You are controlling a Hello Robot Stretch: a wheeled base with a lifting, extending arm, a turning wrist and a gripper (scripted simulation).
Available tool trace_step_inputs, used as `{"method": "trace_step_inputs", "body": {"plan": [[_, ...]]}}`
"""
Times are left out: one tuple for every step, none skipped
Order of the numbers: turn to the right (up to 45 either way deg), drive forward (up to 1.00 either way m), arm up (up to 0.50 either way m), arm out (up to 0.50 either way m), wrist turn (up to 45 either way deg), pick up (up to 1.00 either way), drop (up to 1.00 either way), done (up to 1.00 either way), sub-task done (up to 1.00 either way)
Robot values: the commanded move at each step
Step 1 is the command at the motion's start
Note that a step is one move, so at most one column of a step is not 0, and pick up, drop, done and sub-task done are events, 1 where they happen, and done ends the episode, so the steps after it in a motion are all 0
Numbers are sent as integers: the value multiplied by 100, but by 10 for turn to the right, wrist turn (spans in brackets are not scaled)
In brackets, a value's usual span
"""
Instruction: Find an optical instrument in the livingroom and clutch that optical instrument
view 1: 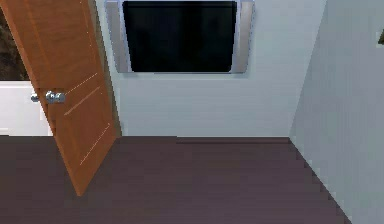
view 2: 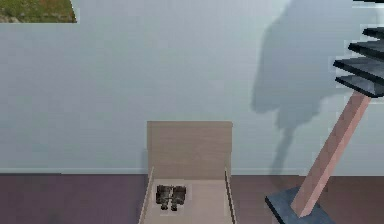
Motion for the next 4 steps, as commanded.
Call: {"method": "trace_step_inputs", "body": {"plan": [[0, 0, 34, 0, 0, 0, 0, 0, 0], [0, 0, 0, 40, 0, 0, 0, 0, 0], [0, 0, 0, 0, 450, 0, 0, 0, 0], [0, 0, 0, 0, 450, 0, 0, 0, 0]]}}
